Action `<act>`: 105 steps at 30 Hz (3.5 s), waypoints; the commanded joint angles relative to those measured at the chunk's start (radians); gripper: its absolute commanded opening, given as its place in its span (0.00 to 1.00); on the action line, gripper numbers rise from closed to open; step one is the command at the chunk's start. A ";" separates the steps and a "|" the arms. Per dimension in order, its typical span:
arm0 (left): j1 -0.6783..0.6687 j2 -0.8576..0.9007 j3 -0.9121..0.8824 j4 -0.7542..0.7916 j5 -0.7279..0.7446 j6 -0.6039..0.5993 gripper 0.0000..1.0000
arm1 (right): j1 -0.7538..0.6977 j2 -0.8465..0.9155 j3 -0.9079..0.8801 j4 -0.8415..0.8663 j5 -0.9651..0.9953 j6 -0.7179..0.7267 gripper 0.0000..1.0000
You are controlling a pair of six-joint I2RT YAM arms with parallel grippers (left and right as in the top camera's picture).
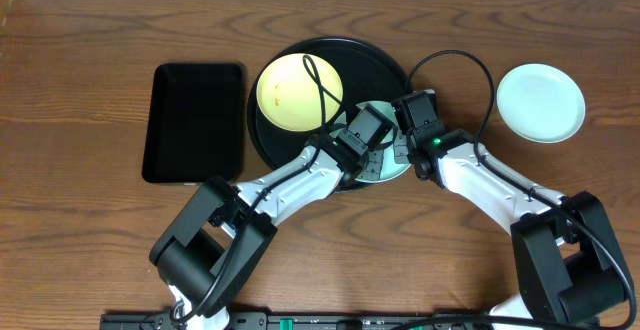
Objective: Clean dirty plates on tray and stack at the side
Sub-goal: 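Scrub the held mint-green plate with the sponge in the left gripper, then move the sponge with the left gripper back to the black rectangular tray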
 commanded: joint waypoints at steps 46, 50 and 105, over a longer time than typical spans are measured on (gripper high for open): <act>0.084 0.122 -0.030 0.121 -0.171 0.036 0.08 | 0.018 0.006 -0.023 -0.019 -0.052 -0.048 0.01; 0.085 0.124 -0.030 0.145 -0.170 0.035 0.08 | 0.018 0.006 -0.023 -0.019 -0.052 -0.048 0.01; 0.381 -0.346 0.029 0.306 0.029 0.137 0.08 | 0.018 0.005 -0.023 0.011 -0.047 -0.078 0.01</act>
